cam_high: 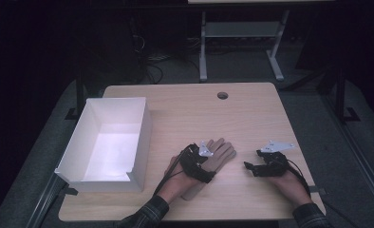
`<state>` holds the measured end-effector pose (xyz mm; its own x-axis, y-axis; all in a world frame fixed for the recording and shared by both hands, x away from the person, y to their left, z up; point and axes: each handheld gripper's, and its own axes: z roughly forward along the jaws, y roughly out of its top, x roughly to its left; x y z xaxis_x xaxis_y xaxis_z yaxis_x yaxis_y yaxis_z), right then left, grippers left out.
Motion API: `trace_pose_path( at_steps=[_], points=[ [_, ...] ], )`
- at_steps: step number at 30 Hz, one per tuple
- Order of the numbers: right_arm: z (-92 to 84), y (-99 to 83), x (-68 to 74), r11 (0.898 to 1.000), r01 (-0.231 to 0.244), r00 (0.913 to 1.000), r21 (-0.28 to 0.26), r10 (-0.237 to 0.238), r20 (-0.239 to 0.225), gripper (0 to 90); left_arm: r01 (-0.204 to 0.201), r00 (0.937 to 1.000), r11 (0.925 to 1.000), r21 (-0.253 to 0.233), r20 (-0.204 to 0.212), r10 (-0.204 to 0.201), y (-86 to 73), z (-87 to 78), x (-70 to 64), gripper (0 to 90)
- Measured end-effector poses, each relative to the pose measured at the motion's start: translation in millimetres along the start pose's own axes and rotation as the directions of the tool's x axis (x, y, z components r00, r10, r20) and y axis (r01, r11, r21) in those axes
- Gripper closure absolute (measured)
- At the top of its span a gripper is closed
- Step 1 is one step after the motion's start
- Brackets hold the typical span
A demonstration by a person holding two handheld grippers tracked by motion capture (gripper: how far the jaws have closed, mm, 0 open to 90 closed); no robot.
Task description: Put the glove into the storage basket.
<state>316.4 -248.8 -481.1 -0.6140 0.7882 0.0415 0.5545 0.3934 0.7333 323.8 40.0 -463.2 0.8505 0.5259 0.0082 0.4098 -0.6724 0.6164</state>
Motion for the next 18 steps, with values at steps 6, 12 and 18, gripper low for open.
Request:
trace_pose_path(
  at_steps=[6, 12, 18],
  points=[
    [0.2, 0.1, 0.2, 1.0, 0.002, 1.0, -0.001, -0.002, 0.001, 25.1, -0.01, 0.9999, 0.9999, -0.003, 0.008, 0.01, -0.7, -5.3, 2.0, 48.7],
    [0.3, 0.1, 0.1, 1.0, 0.002, 1.0, -0.001, -0.002, 0.002, 25.2, -0.006, 0.9997, 1.0, 0.0, 0.023, 0.006, -0.7, -7.2, 7.2, 62.5],
    [0.3, 0.2, 0.1, 1.0, 0.002, 1.0, -0.001, -0.002, 0.002, 25.2, 0.018, 0.9986, 0.9998, -0.006, 0.05, -0.017, -0.8, -8.7, 12.2, 64.7]
  ],
)
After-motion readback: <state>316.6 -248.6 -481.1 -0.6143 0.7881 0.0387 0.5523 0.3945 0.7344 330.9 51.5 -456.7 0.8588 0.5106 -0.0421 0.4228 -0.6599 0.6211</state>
